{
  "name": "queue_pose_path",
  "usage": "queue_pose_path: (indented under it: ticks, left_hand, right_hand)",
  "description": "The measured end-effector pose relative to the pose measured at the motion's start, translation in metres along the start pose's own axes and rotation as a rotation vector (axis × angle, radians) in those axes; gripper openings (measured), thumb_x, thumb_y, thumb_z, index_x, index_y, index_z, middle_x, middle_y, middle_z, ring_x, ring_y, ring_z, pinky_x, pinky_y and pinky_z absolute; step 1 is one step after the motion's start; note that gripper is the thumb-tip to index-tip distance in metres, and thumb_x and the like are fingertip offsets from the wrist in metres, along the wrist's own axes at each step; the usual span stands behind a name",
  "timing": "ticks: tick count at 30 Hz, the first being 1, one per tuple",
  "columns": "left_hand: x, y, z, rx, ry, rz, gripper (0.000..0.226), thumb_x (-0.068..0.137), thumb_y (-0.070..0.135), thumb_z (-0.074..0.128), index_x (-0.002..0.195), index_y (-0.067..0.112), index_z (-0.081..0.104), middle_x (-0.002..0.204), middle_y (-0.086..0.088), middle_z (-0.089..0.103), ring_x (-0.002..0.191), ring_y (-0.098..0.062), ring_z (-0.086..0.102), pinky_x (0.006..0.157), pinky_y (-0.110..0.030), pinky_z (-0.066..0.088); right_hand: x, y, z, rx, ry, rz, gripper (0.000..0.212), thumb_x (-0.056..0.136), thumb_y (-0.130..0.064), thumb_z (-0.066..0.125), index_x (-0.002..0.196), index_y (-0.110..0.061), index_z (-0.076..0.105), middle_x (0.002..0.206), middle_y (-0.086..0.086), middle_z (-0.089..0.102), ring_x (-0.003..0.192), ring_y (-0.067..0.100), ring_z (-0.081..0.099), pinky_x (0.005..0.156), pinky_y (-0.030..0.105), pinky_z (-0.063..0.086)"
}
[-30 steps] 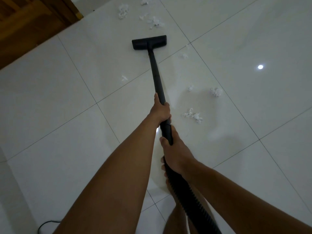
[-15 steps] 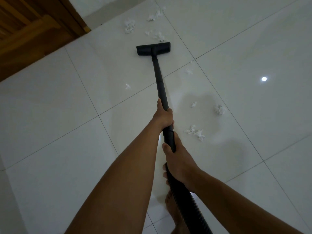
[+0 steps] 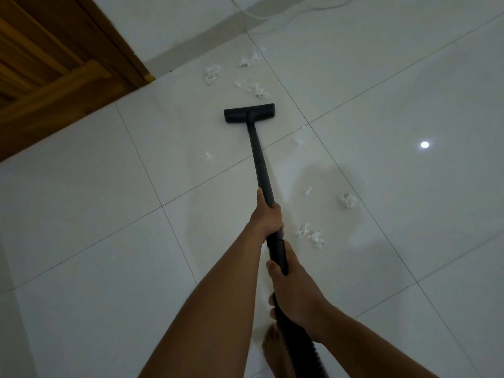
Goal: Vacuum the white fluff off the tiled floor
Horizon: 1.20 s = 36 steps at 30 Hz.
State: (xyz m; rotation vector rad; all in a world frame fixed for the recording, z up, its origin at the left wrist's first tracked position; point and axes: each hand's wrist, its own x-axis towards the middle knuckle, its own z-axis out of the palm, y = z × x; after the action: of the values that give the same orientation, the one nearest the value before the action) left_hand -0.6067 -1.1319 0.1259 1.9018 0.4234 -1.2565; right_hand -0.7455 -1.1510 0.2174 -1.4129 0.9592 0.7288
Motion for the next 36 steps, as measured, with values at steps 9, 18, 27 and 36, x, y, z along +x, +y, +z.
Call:
queue_pose_path:
  ticks: [9,18,27,36]
  left_hand:
    - [0.019,0.048,-0.004,0.031,0.017,0.005,0.071,0.107,0.026,0.035,0.159,0.041,-0.011,0.093,-0.016,0.064,0.079,-0.025,0.061,0.097,-0.051,0.056]
    - [0.041,0.071,-0.019,0.071,0.029,0.001,0.072,0.106,0.026,0.037,0.159,0.042,-0.009,0.085,-0.009,0.062,0.071,-0.02,0.062,0.092,-0.048,0.059]
    - [0.07,0.101,-0.029,0.054,0.027,0.013,0.072,0.106,0.027,0.036,0.158,0.043,-0.011,0.086,-0.01,0.063,0.073,-0.022,0.062,0.092,-0.048,0.059]
    - [0.093,0.133,-0.051,0.055,0.017,0.019,0.073,0.105,0.027,0.036,0.158,0.043,-0.011,0.077,-0.008,0.062,0.064,-0.02,0.061,0.091,-0.048,0.059]
  right_hand:
    - [0.013,-0.047,-0.032,0.066,-0.056,-0.017,0.053,0.108,-0.035,0.039,0.156,-0.043,0.018,0.098,0.014,0.066,0.069,0.021,0.065,0.054,0.026,0.056]
    - [0.036,-0.07,-0.034,0.103,-0.069,-0.021,0.052,0.108,-0.036,0.04,0.157,-0.041,0.021,0.097,0.017,0.067,0.053,0.013,0.059,0.041,0.016,0.047]
    - [0.071,-0.094,-0.041,0.068,-0.025,-0.062,0.052,0.107,-0.041,0.039,0.155,-0.047,0.019,0.094,0.008,0.069,0.046,0.004,0.065,0.043,0.014,0.049]
    - [0.096,-0.131,-0.04,0.045,0.002,-0.057,0.053,0.108,-0.037,0.04,0.156,-0.043,0.02,0.085,0.012,0.065,0.037,0.002,0.056,0.039,0.015,0.046]
